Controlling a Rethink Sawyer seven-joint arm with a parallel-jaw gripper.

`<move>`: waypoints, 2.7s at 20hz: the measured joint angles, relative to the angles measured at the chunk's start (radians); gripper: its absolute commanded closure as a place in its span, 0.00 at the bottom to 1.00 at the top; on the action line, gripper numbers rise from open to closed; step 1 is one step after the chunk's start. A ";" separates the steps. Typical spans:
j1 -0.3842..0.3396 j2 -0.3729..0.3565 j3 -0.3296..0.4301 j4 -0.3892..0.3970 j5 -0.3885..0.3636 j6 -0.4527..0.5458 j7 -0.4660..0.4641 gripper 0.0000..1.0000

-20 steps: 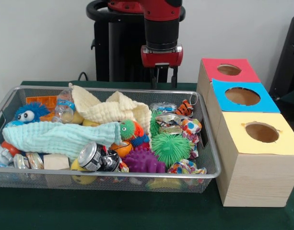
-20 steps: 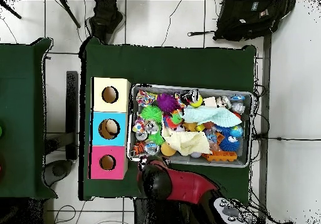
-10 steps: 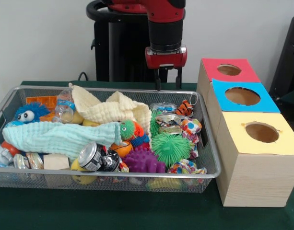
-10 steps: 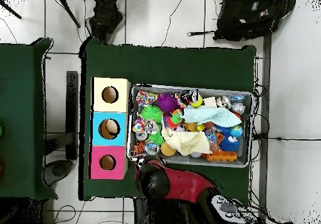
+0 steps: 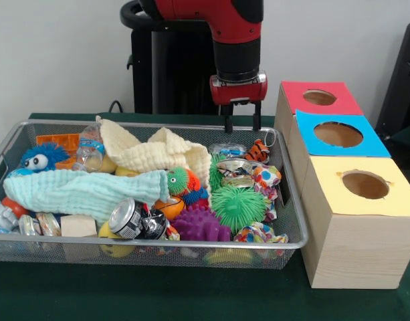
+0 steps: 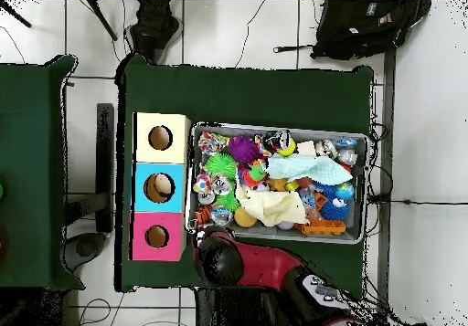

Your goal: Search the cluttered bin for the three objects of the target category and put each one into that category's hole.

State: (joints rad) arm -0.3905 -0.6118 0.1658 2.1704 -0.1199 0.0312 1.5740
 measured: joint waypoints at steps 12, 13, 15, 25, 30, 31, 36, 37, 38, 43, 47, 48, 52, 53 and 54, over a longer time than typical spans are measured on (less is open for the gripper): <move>0.000 0.051 0.000 -0.040 0.000 -0.004 0.000 0.00; 0.000 0.053 0.000 -0.042 0.000 -0.005 0.000 0.00; 0.003 0.055 -0.002 -0.045 0.000 -0.007 0.000 0.00; 0.084 0.055 -0.059 -0.045 0.015 -0.059 0.000 0.00; 0.180 0.051 -0.125 -0.044 0.062 -0.100 0.002 0.00; 0.213 0.049 -0.145 -0.044 0.081 -0.111 0.003 0.00; 0.271 0.048 -0.180 -0.044 0.125 -0.130 0.003 0.00; 0.284 0.048 -0.188 -0.044 0.136 -0.133 0.003 0.00; 0.290 0.048 -0.192 -0.044 0.141 -0.134 0.003 0.00; 0.337 0.048 -0.228 -0.044 0.188 -0.147 0.003 0.00; 0.356 0.048 -0.251 -0.044 0.214 -0.162 0.003 0.00; 0.360 0.048 -0.256 -0.044 0.219 -0.164 0.003 0.00; 0.377 0.048 -0.274 -0.044 0.240 -0.164 0.003 0.00; 0.381 0.048 -0.278 -0.044 0.244 -0.164 0.003 0.00; 0.386 0.048 -0.283 -0.044 0.249 -0.164 0.003 0.00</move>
State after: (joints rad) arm -0.0046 -0.5640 -0.1170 2.1263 0.1291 -0.1327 1.5773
